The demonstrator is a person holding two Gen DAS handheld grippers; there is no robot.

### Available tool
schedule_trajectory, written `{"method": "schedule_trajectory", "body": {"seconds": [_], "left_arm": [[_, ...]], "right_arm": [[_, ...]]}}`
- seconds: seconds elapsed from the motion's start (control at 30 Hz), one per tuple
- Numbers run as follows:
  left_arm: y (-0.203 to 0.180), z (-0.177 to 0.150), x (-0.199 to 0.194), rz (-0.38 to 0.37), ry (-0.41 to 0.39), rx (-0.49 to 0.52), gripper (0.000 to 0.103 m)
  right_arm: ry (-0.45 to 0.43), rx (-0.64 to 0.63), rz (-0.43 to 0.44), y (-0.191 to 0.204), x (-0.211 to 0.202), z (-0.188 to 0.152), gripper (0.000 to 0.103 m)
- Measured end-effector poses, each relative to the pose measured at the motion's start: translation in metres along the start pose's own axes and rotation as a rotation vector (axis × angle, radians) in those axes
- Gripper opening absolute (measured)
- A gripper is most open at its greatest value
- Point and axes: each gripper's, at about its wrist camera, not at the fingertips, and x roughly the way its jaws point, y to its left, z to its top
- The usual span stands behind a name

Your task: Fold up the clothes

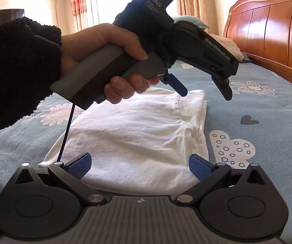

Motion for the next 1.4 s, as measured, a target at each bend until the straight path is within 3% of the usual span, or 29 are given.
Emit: {"method": "schedule_trajectory", "body": {"seconds": [0.17, 0.27, 0.4, 0.5, 0.63, 0.77, 0.93, 1.03, 1.23, 1.4], "left_arm": [[-0.002, 0.013, 0.015, 0.022, 0.015, -0.013, 0.089], [-0.005, 0.014, -0.009, 0.035, -0.006, 0.003, 0.089], [-0.001, 0.002, -0.053, 0.105, -0.02, 0.033, 0.089], [0.01, -0.019, -0.088, 0.134, -0.013, -0.001, 0.089], [0.025, -0.066, -0.119, 0.11, -0.008, -0.082, 0.089], [0.03, -0.113, -0.126, 0.056, -0.007, -0.158, 0.089], [0.037, -0.146, -0.114, 0.01, 0.043, -0.265, 0.089], [0.029, -0.148, -0.125, 0.013, 0.019, -0.236, 0.089], [0.027, -0.108, -0.13, -0.027, -0.08, -0.269, 0.089], [0.024, -0.093, -0.092, -0.025, -0.034, -0.297, 0.089]], "right_arm": [[0.012, 0.03, 0.001, -0.004, 0.006, 0.003, 0.103], [0.012, 0.049, -0.002, -0.005, 0.006, 0.003, 0.103], [-0.003, 0.062, -0.017, -0.008, 0.005, 0.002, 0.103], [-0.02, 0.076, -0.033, -0.011, 0.005, 0.002, 0.103], [-0.042, 0.095, -0.062, -0.016, 0.005, 0.0, 0.103], [-0.054, 0.111, -0.093, -0.022, 0.003, -0.004, 0.103], [-0.05, 0.124, -0.157, -0.028, -0.003, -0.009, 0.103], [-0.054, 0.138, -0.168, -0.03, -0.011, -0.014, 0.103], [-0.046, 0.094, -0.142, -0.018, -0.012, -0.019, 0.103], [-0.049, 0.072, -0.137, -0.015, -0.011, -0.019, 0.103]]}}
